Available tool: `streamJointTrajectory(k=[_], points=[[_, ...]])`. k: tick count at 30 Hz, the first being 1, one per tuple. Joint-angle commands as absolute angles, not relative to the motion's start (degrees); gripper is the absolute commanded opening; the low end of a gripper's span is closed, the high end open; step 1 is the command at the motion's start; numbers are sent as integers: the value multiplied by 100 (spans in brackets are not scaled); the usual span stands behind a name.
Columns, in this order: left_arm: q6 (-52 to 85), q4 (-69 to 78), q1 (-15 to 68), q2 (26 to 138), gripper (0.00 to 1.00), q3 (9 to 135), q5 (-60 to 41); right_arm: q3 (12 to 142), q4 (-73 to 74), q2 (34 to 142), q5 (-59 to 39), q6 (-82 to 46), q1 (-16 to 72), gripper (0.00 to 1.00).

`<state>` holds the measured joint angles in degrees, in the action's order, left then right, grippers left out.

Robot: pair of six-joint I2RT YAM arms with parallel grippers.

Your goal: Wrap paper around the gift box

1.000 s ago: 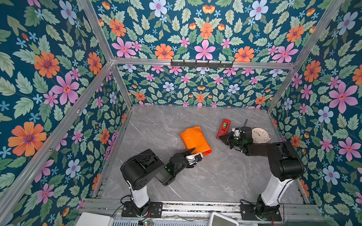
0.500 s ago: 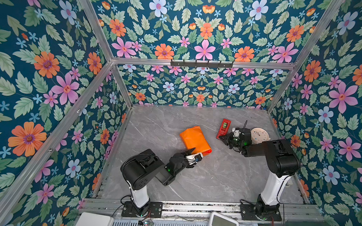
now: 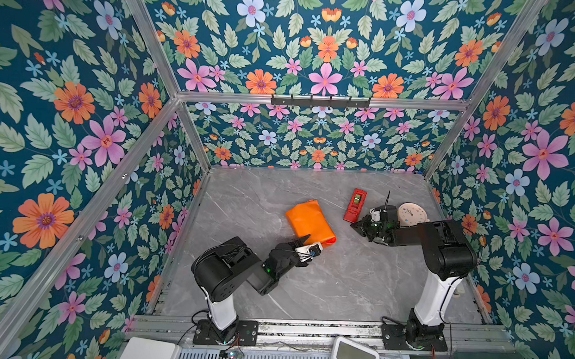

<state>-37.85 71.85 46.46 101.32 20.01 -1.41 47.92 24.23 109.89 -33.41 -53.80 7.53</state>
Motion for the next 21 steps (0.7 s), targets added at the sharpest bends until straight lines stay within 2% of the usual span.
streamJointTrajectory(k=[1,6,12,15,21], points=[[-3718,6565,4644,10150,53,1995,-290,4726,2178,10769,-3586,-4931,743,0],[-3716,6565,4642,10158,53,1995,-283,4186,1836,9653,-4169,-4046,848,0],[-3724,6574,4641,10173,53,2000,-281,3504,1221,8223,-4290,-3103,1702,0],[-3723,6567,4643,10169,53,2004,-281,3344,1531,8084,-4283,-3059,2242,0],[-3705,6574,4643,10160,53,1986,-282,3791,1832,8735,-4130,-2989,2987,0]])
